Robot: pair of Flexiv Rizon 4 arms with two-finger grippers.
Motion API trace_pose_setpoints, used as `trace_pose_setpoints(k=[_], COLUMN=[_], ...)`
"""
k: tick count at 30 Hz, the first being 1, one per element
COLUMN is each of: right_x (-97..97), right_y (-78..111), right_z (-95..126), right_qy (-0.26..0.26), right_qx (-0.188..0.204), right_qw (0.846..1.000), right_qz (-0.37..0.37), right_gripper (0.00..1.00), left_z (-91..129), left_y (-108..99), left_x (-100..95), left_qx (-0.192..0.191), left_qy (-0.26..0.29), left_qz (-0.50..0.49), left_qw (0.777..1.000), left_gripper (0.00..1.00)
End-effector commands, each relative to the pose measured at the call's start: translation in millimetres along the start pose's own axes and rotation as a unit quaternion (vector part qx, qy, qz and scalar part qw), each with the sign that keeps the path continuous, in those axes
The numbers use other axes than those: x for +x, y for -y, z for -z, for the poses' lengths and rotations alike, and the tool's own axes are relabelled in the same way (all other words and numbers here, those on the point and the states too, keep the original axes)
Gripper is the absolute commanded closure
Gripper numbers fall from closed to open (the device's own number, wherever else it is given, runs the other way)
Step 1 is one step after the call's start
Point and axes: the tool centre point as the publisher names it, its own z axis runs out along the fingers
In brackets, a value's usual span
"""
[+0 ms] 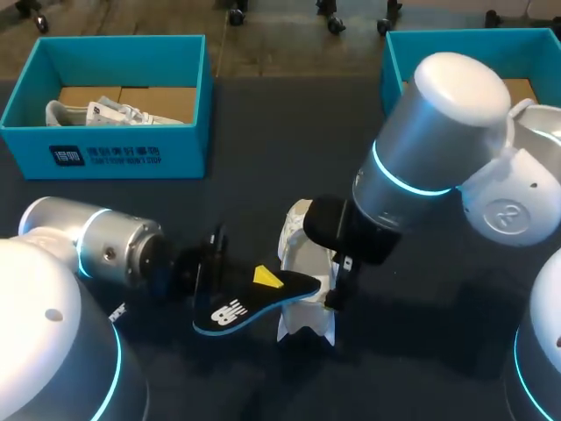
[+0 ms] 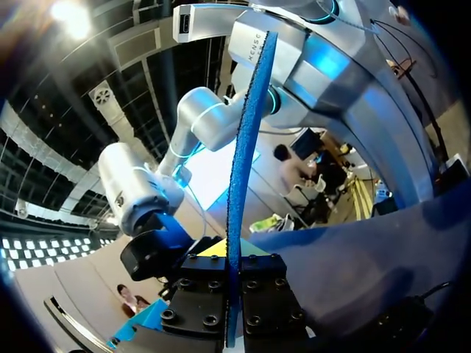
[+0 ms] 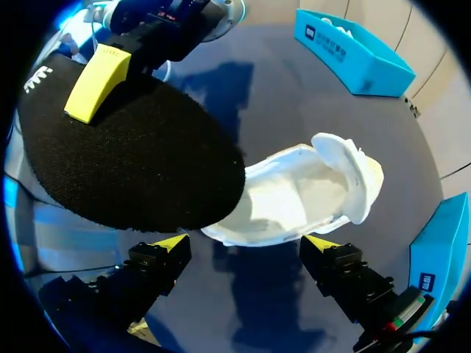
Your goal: Take the shoe out of the shoebox, open the shoe tongue, remove and reinsert the insole, then place the shoe into the shoebox
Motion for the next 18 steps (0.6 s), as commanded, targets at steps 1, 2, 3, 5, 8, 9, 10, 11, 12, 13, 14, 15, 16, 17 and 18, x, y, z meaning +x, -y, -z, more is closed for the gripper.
trace_pose_setpoints(k=[1, 2, 3, 5, 8, 9, 10, 11, 12, 13, 14, 15, 16, 17, 18], right_x=[1.8, 0.4, 0.4, 0.4, 0.4, 0.4, 0.4, 0.4, 0.4, -0.9, -1.2, -1.0, 0.0, 0.7, 0.6], right_y=[6.7, 11.5, 11.5, 11.5, 11.5, 11.5, 11.5, 11.5, 11.5, 12.6, 14.5, 18.6, 20.7, 22.7, 25.0], right_z=[8, 8, 8, 8, 8, 8, 8, 8, 8, 6, 5, 4, 3, 2, 1], right_qy=[0.003, -0.004, -0.004, -0.004, -0.004, -0.004, -0.004, -0.004, -0.004, 0.001, 0.004, 0.010, 0.020, 0.023, 0.024], right_qx=[0.000, 0.001, 0.001, 0.001, 0.001, 0.001, 0.001, 0.001, 0.001, 0.000, -0.009, -0.009, -0.010, -0.013, -0.009], right_qw=[1.000, 1.000, 1.000, 1.000, 1.000, 1.000, 1.000, 1.000, 1.000, 1.000, 1.000, 1.000, 1.000, 1.000, 1.000], right_qz=[-0.008, -0.025, -0.025, -0.025, -0.025, -0.025, -0.025, -0.025, -0.025, -0.022, -0.020, -0.017, -0.013, -0.011, -0.010], right_gripper=[0.00, 0.00, 0.00, 0.00, 0.00, 0.00, 0.00, 0.00, 0.00, 0.00, 0.00, 0.00, 0.00, 0.00, 0.00], left_z=[-6, -8, -9, -9, -9, -9, -9, -9, -9, -9, -9, -9, -8, -8, -8], left_y=[-3, -1, 1, 1, 1, 1, 1, 1, 1, 1, 0, 0, 0, 0, -1], left_x=[1.7, 2.0, 1.0, 1.0, 1.0, 1.0, 1.0, 1.0, 1.0, 1.0, 1.1, 1.2, 1.2, 1.1, 1.3], left_qx=[-0.002, -0.010, -0.022, -0.022, -0.022, -0.022, -0.022, -0.022, -0.022, -0.022, -0.022, -0.021, -0.019, -0.020, -0.021], left_qy=[-0.004, -0.011, -0.018, -0.018, -0.018, -0.018, -0.018, -0.018, -0.018, -0.018, -0.017, -0.015, -0.011, -0.010, -0.009], left_qz=[0.006, 0.002, -0.008, -0.008, -0.008, -0.008, -0.008, -0.008, -0.008, -0.008, -0.008, -0.008, -0.005, -0.005, -0.004], left_qw=[1.000, 1.000, 1.000, 1.000, 1.000, 1.000, 1.000, 1.000, 1.000, 1.000, 1.000, 1.000, 1.000, 1.000, 1.000], left_gripper=[1.00, 1.00, 1.00, 1.00, 1.00, 1.00, 1.00, 1.00, 1.00, 1.00, 1.00, 1.00, 1.00, 1.00, 1.00])
